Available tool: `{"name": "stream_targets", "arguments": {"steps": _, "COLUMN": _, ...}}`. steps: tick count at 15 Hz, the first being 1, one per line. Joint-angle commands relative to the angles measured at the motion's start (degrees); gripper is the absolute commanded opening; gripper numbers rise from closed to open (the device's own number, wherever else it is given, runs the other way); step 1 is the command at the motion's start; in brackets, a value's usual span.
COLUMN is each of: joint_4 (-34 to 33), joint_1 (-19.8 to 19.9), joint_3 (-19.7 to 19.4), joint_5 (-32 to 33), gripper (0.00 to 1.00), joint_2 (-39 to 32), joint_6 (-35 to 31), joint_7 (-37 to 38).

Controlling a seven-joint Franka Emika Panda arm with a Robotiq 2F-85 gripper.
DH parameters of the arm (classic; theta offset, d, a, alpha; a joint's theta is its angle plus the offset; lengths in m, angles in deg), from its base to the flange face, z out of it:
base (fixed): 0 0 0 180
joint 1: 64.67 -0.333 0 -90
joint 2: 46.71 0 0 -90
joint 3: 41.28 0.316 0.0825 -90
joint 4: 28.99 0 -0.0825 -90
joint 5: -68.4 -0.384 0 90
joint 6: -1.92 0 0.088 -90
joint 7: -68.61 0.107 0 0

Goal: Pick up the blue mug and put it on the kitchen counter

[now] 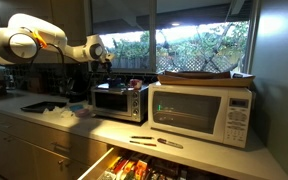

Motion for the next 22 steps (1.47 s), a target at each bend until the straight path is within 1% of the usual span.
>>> {"name": "stream_targets", "arguments": {"steps": 1, "joint_4": -4.8, "joint_1": -1.4, "joint_3": -1.7, "joint_5": -1.2, "gripper": 0.77, "joint_2": -4.0, "joint_6": 0.2, "joint_7": -0.5}}
{"name": "stream_targets", "arguments": {"steps": 4, "joint_4": -7.5, "joint_1": -1.8, "joint_3": -2.2, "joint_5": -1.7, "gripper": 0.79, "joint_2": -6.1, "joint_6": 0.7, "joint_7": -0.6}}
{"name": "stream_targets", "arguments": {"steps": 8, "joint_4": -10.1, "joint_1": -2.1, "joint_3": -2.5, "joint_5": -2.5, "gripper": 0.73, "joint_2": -8.0, "joint_6": 1.3, "joint_7": -0.7}}
{"name": "stream_targets", "arguments": {"steps": 9, "joint_4": -10.6, "joint_1": -2.2, "joint_3": -2.6, "joint_5": -2.6, "gripper": 0.66, "joint_2": -8.3, "joint_6": 1.5, "joint_7": -0.5}}
{"name": "stream_targets", "arguments": {"steps": 10, "joint_4": -10.8, "joint_1": -1.2, "joint_3": -1.3, "joint_5": -1.7, "gripper": 0.49, "joint_2": -8.4, "joint_6": 1.6, "joint_7": 0.0}}
{"name": "stream_targets", "arguments": {"steps": 11, "joint_4": -11.1, "joint_1": -1.2, "joint_3": -1.3, "joint_5": -1.7, "gripper": 0.48, "joint_2": -8.6, "joint_6": 1.6, "joint_7": 0.0}}
{"name": "stream_targets", "arguments": {"steps": 12, "joint_4": -11.5, "joint_1": -1.2, "joint_3": -1.3, "joint_5": -1.7, "gripper": 0.41, "joint_2": -8.8, "joint_6": 1.7, "joint_7": 0.1}}
{"name": "stream_targets", "arguments": {"steps": 13, "joint_4": -11.8, "joint_1": -1.2, "joint_3": -1.3, "joint_5": -1.7, "gripper": 0.31, "joint_2": -8.9, "joint_6": 1.7, "joint_7": 0.1}}
{"name": "stream_targets", "arguments": {"steps": 15, "joint_4": -12.0, "joint_1": -1.2, "joint_3": -1.3, "joint_5": -1.7, "gripper": 0.15, "joint_2": -9.1, "joint_6": 1.9, "joint_7": 0.2}}
{"name": "stream_targets", "arguments": {"steps": 17, "joint_4": -12.4, "joint_1": -1.1, "joint_3": -1.3, "joint_5": -1.8, "gripper": 0.02, "joint_2": -9.2, "joint_6": 2.4, "joint_7": 0.1}}
{"name": "stream_targets", "arguments": {"steps": 18, "joint_4": -12.6, "joint_1": -1.1, "joint_3": -1.2, "joint_5": -1.8, "gripper": 0.00, "joint_2": -9.3, "joint_6": 2.9, "joint_7": 0.1}}
{"name": "stream_targets", "arguments": {"steps": 22, "joint_4": -12.3, "joint_1": -1.1, "joint_3": -1.1, "joint_5": -1.5, "gripper": 0.01, "joint_2": -7.8, "joint_6": 7.8, "joint_7": -1.4}}
